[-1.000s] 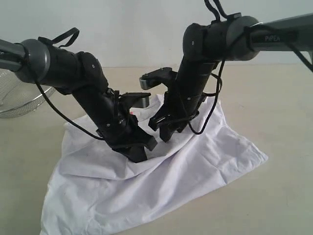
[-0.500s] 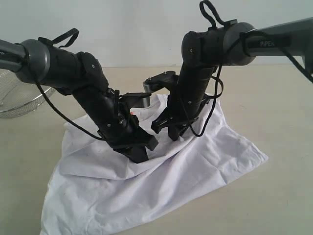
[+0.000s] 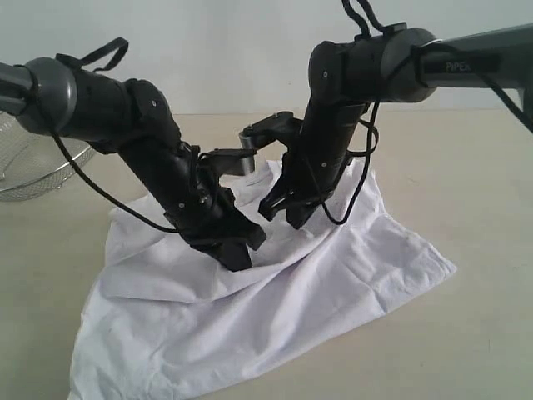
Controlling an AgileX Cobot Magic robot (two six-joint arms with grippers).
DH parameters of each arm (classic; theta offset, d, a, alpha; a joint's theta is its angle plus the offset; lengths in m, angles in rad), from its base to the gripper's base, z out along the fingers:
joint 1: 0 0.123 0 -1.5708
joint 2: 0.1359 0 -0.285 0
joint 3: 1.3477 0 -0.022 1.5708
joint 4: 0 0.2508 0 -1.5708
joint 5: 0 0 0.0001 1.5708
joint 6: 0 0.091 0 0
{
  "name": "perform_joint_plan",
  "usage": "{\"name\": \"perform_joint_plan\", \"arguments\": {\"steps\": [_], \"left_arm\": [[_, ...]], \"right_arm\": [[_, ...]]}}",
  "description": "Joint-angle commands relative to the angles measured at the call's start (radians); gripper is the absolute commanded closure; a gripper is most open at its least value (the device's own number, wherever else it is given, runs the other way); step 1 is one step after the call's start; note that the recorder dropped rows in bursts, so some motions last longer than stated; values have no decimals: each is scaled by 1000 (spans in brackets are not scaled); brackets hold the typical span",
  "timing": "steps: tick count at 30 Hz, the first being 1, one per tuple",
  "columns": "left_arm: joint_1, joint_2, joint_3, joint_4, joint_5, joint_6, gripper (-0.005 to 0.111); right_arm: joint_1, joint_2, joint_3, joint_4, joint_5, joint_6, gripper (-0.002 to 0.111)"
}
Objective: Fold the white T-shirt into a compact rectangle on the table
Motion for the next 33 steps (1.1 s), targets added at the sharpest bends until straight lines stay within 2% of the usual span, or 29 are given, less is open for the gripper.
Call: {"name": "perform_joint_plan", "arguments": {"steps": [1,5,7,9,10,11,15,19,22,24,28,33], "left_arm": [[23,-85,3,23,-25,7,102],[40,-121,3,27,-1,7,102],[40,-115,3,33,15,7,102],[40,-113,3,36,15,7,102],[40,-113,3,36,15,7,102],[40,-113,3,36,13,7,102],[40,-113,3,40,9,7,102],[40,-113,3,40,9,7,102],[40,-113,3,40,9,7,102],[40,-113,3,40,9,7,102],[40,-113,3,40,9,7,102],[40,-113,3,40,9,7,102]], "right_arm": [[0,-35,-12,-3,-15,-6,108],[0,-31,-12,11,15,-15,108],[0,-31,-12,22,-1,-15,99],[0,-31,-12,38,-20,-15,70],[0,-27,-12,40,-23,-7,49],[0,-19,-12,40,-28,10,46],[0,37,-12,81,-30,8,71],[0,65,-12,86,-26,8,61],[0,84,-12,86,-11,8,65],[0,91,-12,84,-4,1,77],[0,94,-12,63,3,-27,108],[0,91,-14,43,9,-30,108]]}}
